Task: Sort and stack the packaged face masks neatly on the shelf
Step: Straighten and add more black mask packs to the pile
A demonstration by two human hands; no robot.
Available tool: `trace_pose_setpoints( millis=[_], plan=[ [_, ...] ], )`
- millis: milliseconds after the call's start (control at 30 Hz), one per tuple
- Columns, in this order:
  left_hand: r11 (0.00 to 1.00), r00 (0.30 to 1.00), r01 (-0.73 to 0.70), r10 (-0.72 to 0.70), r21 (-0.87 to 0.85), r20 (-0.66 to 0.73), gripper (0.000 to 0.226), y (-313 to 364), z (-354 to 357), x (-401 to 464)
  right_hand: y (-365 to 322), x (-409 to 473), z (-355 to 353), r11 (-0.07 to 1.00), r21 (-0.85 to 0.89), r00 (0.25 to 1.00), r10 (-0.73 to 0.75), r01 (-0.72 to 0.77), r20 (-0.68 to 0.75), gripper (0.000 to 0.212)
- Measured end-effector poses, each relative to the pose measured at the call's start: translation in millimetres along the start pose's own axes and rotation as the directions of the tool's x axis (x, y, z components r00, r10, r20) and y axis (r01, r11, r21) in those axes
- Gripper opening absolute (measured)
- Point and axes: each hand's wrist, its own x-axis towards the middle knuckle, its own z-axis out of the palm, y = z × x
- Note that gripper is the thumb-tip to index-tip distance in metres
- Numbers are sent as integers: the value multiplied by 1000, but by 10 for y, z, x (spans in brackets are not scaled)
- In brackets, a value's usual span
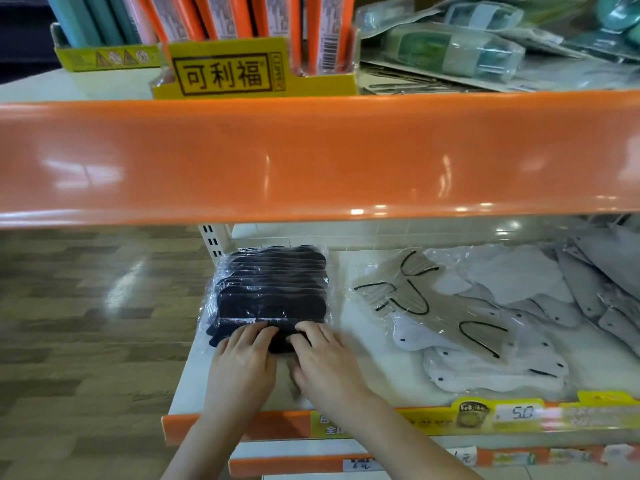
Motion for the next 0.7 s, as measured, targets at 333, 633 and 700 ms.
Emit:
trace_pose_setpoints(
  millis=[333,633,700],
  plan=[
    [988,999,-14,19,-156,34,33,830,67,163,463,-264,-568,978,176,983,137,-114,-119,30],
    [963,981,-180,190,-200,30,32,1646,360,205,1266,-847,-995,970,51,962,244,-240,-121,28],
    [953,973,-220,230,-208,27,32,1770,445,201,1430,-955,-1053,973,44,971,228,-225,-74,28]
  ],
)
